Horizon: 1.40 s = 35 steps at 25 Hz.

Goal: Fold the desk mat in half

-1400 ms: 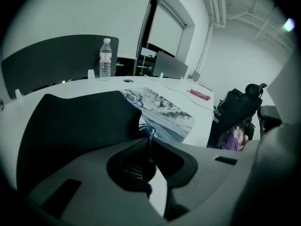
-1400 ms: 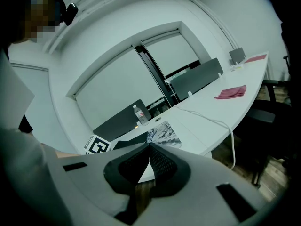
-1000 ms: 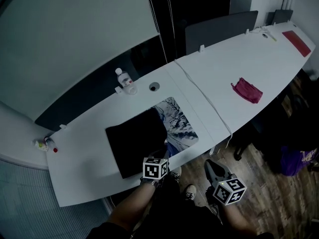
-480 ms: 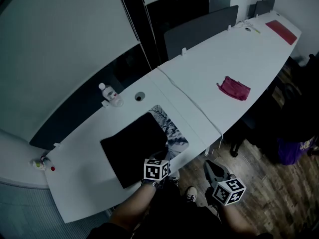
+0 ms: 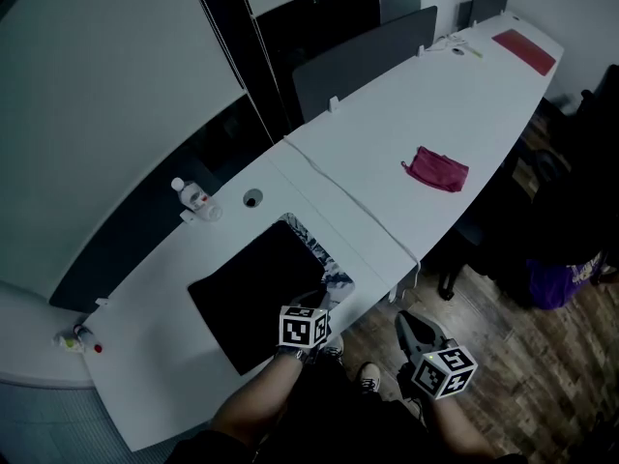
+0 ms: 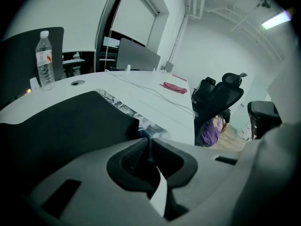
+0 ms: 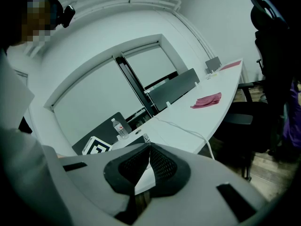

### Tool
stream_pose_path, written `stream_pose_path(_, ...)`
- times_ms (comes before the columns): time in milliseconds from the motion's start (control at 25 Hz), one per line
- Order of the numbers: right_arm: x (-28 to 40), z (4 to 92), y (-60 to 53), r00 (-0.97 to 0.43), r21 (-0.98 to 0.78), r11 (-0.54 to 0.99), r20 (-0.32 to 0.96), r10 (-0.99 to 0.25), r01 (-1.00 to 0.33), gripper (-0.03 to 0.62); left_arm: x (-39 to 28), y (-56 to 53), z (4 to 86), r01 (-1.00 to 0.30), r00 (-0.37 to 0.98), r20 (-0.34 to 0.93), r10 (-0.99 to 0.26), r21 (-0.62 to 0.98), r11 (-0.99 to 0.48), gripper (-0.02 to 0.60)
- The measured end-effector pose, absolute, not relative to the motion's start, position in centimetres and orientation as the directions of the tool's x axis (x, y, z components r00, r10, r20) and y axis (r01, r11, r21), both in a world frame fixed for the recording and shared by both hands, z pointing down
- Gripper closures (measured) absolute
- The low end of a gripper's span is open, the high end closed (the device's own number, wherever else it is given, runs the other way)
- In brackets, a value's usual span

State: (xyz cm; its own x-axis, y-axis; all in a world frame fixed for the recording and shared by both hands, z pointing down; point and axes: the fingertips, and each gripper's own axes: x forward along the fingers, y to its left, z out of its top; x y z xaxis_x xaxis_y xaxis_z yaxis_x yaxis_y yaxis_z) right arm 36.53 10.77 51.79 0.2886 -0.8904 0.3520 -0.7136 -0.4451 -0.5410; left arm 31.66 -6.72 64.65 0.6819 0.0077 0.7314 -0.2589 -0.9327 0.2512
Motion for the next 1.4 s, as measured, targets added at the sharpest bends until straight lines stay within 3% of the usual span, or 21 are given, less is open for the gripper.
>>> stream_pose_path(1040,38.4,51.7,11.8,0.363,-0.542,-0.512,0.364,-0.858,-0.666,0.569,35.4,-5.9,65.1,-0.166,0.681,0.727,0.093,0.276,-0.947,0.544)
stream_pose_path(1400,38.0,51.7,11.8,0.315,-0.562,-0.465,0.347,-0.883,-0.684,0.569,35.0,-5.0,63.1,-0.151,0.722,0.69,0.062,0.243,-0.958,0.491)
